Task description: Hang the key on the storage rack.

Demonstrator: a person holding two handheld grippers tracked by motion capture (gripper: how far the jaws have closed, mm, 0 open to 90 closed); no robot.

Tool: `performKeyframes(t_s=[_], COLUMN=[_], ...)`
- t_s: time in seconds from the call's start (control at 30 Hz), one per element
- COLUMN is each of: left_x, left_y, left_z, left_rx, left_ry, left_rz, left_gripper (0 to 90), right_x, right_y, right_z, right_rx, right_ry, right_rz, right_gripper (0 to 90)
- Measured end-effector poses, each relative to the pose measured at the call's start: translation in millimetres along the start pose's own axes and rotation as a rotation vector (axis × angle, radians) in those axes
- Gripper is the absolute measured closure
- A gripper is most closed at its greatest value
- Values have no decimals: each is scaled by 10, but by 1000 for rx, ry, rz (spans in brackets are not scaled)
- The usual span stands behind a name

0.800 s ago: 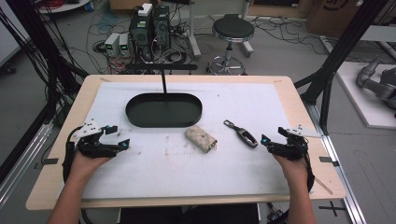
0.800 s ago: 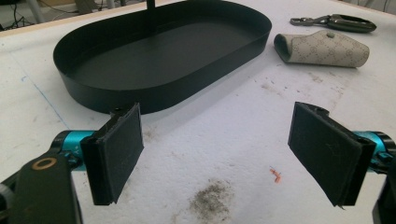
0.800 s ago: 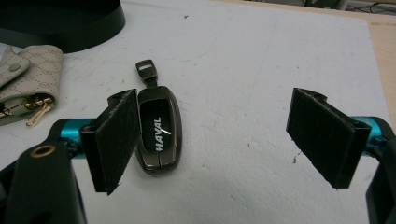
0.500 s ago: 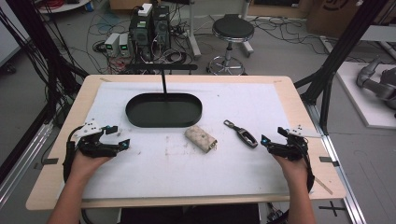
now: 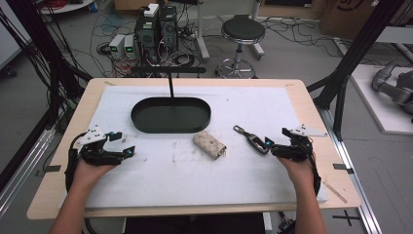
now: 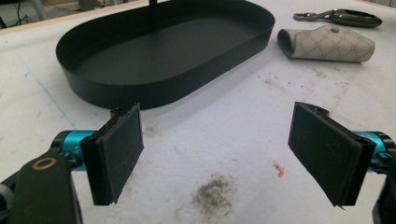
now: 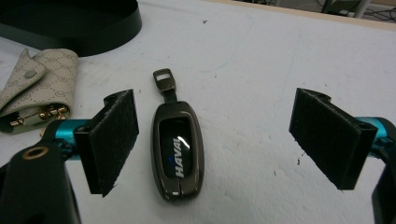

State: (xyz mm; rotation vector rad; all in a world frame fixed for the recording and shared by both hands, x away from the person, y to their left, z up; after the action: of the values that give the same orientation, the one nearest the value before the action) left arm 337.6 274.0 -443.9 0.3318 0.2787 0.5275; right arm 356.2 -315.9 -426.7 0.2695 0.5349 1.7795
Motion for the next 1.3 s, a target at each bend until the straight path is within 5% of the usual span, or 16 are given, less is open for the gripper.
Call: performKeyframes(t_s=[0.23,0.5,0.77,0.93,1.3], left_x=[21,12,16,13,18], left_y=[59,88,107,98,91], left_z=[-15,-23,-30,-32,-37], left_rx=[-7,-12,-14,-12,-9], left_ry=[5,-6,4,1,8], left_rz=[22,23,22,11,10], left_gripper=[179,179,179,180,179], right_x=[180,336,458,493,544], right_y=[-249,-516,-736,-826,-915], right_z=[300,410,367,309,246], right_rx=[58,136,227,298,332], right_ry=[97,135,153,152,163], right_rz=[26,48,42,53,44], right_gripper=[161,181,317,495,731])
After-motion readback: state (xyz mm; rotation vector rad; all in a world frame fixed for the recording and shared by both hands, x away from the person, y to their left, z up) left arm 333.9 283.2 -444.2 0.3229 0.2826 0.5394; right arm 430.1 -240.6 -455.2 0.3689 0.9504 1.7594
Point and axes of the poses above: each handheld gripper's, and its own axes: y roughly backward along the jaws, z roughly out of its top, x roughly to its left, the point moved 2 cm from there along -y, roughly forward along the jaws, and after that the axes turned 15 degrees about -z, right-handed, at the moved point
